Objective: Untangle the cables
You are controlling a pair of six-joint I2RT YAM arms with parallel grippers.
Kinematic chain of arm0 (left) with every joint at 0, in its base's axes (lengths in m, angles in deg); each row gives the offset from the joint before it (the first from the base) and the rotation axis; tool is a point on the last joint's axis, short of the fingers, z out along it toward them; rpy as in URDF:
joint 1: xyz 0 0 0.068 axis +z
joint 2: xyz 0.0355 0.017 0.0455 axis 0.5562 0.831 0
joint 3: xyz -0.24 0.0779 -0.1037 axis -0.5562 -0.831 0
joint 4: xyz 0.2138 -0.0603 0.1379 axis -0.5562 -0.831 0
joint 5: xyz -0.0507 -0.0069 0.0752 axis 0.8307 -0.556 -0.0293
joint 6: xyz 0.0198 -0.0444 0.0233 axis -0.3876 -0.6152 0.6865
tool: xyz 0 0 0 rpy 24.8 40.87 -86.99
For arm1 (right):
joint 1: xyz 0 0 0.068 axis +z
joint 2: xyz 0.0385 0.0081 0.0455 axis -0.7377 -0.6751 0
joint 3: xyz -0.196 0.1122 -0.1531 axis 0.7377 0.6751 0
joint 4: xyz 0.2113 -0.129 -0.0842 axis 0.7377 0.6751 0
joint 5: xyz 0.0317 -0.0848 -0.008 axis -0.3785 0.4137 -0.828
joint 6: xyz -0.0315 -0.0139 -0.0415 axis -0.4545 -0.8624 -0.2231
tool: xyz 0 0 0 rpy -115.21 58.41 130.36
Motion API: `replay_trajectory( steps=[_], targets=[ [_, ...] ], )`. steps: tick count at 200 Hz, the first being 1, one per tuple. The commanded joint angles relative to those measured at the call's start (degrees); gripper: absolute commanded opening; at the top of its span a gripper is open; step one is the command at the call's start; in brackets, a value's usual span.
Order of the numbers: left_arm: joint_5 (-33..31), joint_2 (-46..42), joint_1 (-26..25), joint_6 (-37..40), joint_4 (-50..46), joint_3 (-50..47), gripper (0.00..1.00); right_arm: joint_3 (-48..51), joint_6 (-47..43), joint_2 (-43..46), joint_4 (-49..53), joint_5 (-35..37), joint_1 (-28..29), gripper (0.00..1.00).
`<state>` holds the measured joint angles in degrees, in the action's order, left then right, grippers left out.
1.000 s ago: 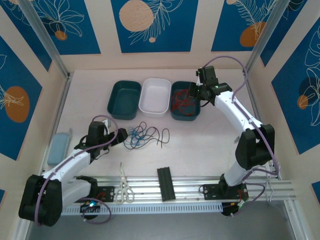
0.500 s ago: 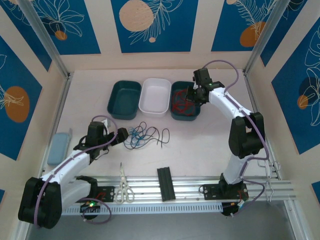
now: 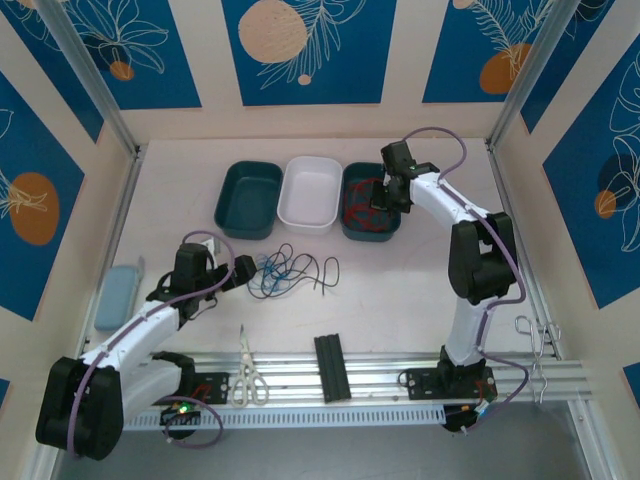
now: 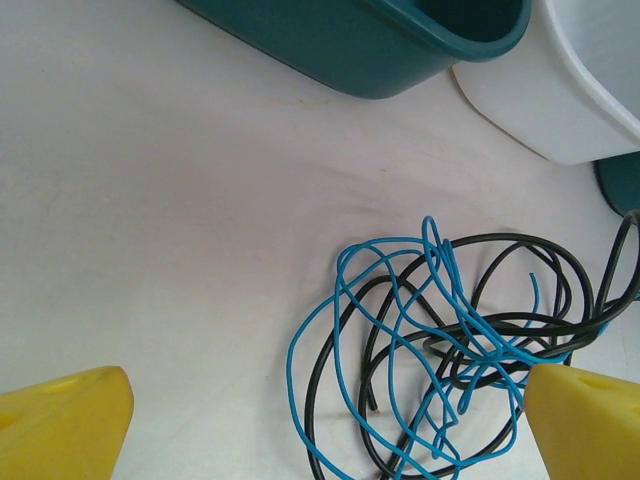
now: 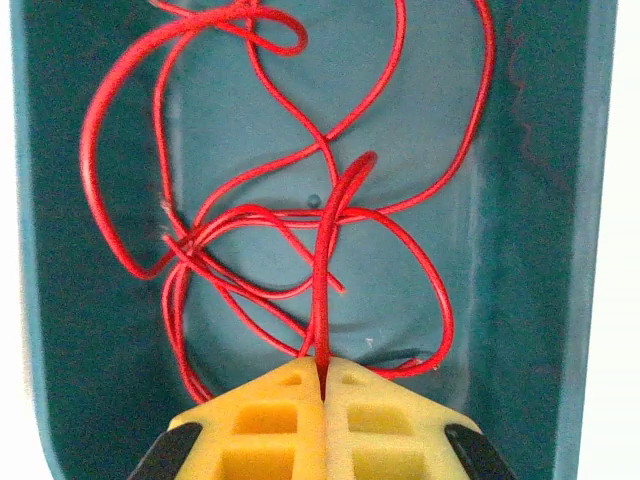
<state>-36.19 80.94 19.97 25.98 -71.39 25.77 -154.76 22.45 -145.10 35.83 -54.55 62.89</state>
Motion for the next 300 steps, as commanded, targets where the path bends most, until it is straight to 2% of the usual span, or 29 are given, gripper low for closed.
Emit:
replay_trajectory(
  steps=[1, 47, 75, 126, 167, 224, 256, 300],
  targets=[
    [-0.4, -0.8, 0.6, 0.9, -0.7, 0.2, 1.00, -2.2, -1.0, -1.8, 2.2, 0.6, -0.3, 0.00],
    [0.3, -0.9, 0.6, 1.6, -0.7, 0.4, 1.00, -4.8, -1.4, -4.5, 3.8, 0.6, -0.5, 0.00],
    [0.4, -1.0, 0.6, 2.1, -1.2, 0.5, 1.00, -6.0, -2.0, -4.2, 5.2, 1.3, -0.5, 0.08],
    [0.1, -1.1, 0.6, 2.1, -0.9, 0.4, 1.00, -4.7, -2.1, 1.8, 7.0, 4.0, -0.2, 0.42],
    [0.7, -0.7, 0.6, 1.7, 0.1, 0.5, 1.00, -2.8, -2.4, 7.1, 8.1, 4.2, 0.9, 0.57],
    [2.5, 0.4, 0.6, 1.7, 1.3, 0.8, 1.00, -0.6, -3.8, 14.1, 8.1, 3.1, 5.5, 0.59],
    [3.9, 0.6, 0.6, 1.0, 3.1, 0.6, 1.00, 0.6, -4.8, 17.5, 7.1, 2.8, 12.0, 0.59],
    [5.9, 1.4, 0.6, 0.9, 4.2, 0.3, 1.00, 0.7, -2.1, 17.2, 7.5, 2.5, 21.9, 0.57]
  ],
)
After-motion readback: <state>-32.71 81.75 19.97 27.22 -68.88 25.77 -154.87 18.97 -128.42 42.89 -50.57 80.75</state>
